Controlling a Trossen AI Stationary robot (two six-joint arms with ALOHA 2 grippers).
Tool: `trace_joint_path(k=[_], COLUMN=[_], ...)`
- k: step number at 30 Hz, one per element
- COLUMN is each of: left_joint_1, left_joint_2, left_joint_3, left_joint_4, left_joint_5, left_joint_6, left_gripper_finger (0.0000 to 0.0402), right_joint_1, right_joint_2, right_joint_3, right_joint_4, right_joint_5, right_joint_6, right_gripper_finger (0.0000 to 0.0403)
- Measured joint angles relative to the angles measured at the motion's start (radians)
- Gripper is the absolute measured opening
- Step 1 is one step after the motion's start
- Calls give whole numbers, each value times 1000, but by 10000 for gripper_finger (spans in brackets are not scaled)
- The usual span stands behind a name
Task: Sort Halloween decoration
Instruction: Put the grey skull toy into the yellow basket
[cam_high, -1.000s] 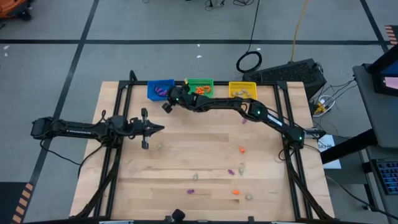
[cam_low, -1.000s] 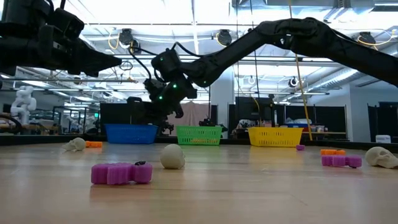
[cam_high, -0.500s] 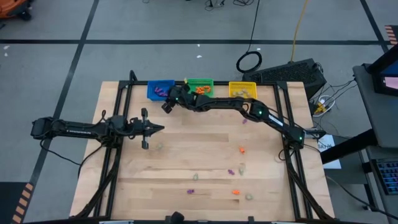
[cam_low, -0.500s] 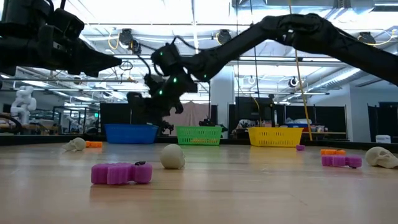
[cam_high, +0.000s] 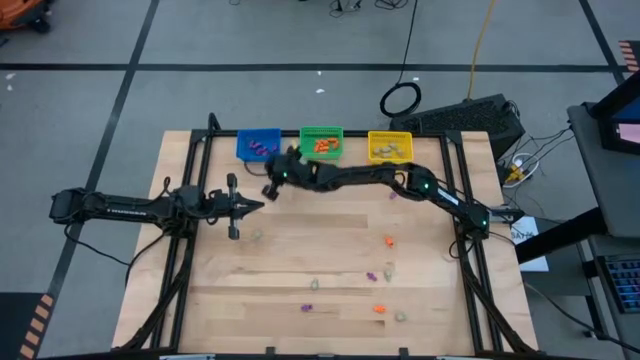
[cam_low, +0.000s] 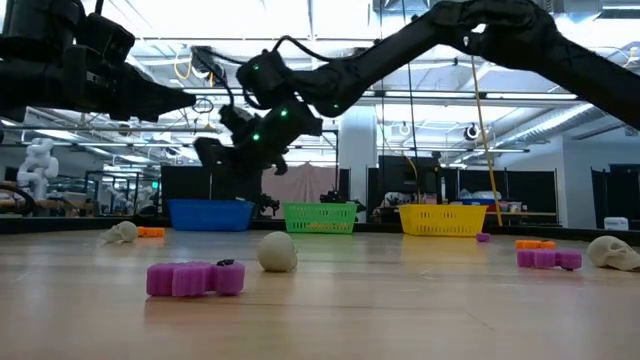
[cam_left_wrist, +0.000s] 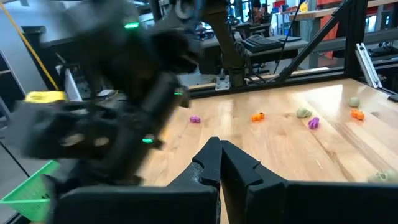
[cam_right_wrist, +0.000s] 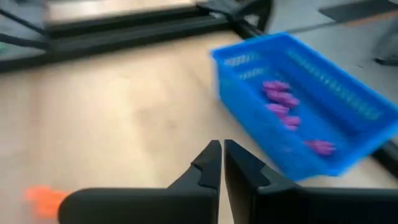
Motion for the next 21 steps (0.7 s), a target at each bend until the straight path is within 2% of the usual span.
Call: trace_joint_path(k=[4,7,12,14,17,21], left_joint_1=[0,0,0,0,0,0], left_joint_2=[0,0,0,1,1,1], left_joint_3=[0,0,0,0,0,0], left_joint_4=[-5,-8,-12,-17,-17,-17], left_joint_5=[0,0,-1,-1,-1,-1], left_joint_6=[0,0,0,0,0,-1], left_gripper_finger=[8,8,8,8,8,8], right_joint_1=[37,59,105,134,187,276], right_joint_2=[-48,-101,-280,-375,-523,-690], right_joint_3=[-147,-310,-619,-735,-871,-932], right_joint_4=[158,291,375,353,230,-56], right_joint_5=[-9,-26,-35,-23,-22,7], right_joint_6=[39,85,165,195,269,415], right_gripper_finger=[1,0,0,0,0,0])
